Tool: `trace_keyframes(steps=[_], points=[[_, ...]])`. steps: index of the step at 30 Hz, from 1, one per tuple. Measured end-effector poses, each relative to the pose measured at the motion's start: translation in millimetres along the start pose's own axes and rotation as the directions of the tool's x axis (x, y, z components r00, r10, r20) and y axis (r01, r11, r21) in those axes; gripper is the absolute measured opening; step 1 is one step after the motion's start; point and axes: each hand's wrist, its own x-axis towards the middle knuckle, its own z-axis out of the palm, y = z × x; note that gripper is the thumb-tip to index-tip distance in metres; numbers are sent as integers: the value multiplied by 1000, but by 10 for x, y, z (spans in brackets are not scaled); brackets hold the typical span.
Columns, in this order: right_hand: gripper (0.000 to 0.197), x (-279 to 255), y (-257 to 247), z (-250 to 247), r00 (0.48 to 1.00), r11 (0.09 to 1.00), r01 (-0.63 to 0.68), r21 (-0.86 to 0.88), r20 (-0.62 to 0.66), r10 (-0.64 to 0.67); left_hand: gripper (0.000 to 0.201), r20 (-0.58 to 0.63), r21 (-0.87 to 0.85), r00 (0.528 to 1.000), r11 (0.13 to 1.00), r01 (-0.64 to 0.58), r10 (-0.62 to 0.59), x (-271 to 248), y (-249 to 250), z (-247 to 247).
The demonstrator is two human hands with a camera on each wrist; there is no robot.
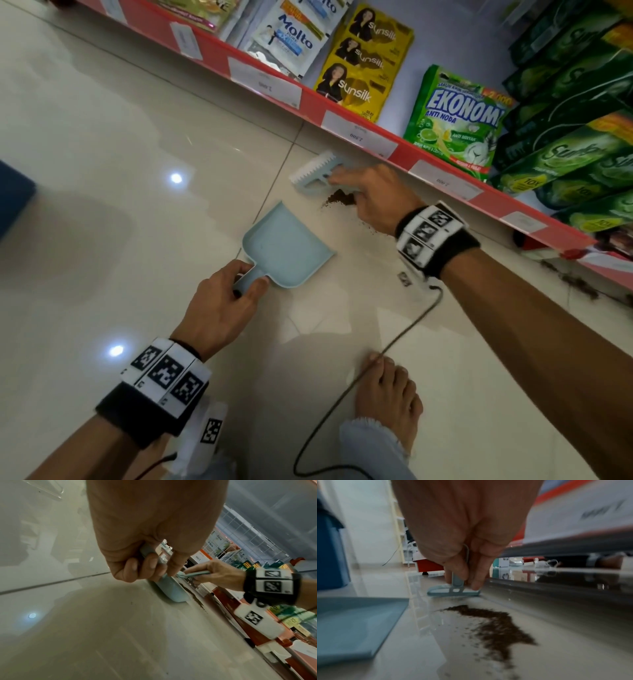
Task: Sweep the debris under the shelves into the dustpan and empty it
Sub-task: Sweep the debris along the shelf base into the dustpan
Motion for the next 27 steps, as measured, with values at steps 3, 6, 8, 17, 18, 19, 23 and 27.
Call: trace_keyframes(steps=[3, 6, 8, 17, 18, 19, 23, 27], points=[[53, -325, 192, -173, 997, 999, 41, -35, 64, -38, 20, -13, -6, 1000, 1000, -7, 6, -3, -18, -27], [48, -620, 370, -406, 997, 997, -6, -79, 82, 13, 19, -17, 7, 1000, 1000, -14, 14, 3, -15, -35], [48, -676, 395, -520, 999, 998, 9, -64, 33, -7, 18, -21, 19, 1000, 1000, -14, 15, 9, -4, -28], [53, -47, -43, -211, 988, 989, 150, -15, -45, -150, 18, -14, 59, 999, 998, -35, 36, 12, 44, 17], [54, -67, -7, -191, 989, 988, 148, -32, 20, -147, 17, -19, 59, 999, 998, -35, 36, 9, 40, 12], [53, -121, 57, -194, 987, 988, 149, -40, 71, -146, 18, -22, 58, 999, 998, -32, 33, 8, 33, 4], [55, -518, 415, -307, 991, 990, 114, -78, 77, -108, 18, -21, 50, 1000, 999, -17, 18, 7, -25, -31], [56, -722, 538, -399, 994, 993, 112, -44, -2, -112, 17, -31, 48, 999, 998, -30, 31, 0, -28, -64]])
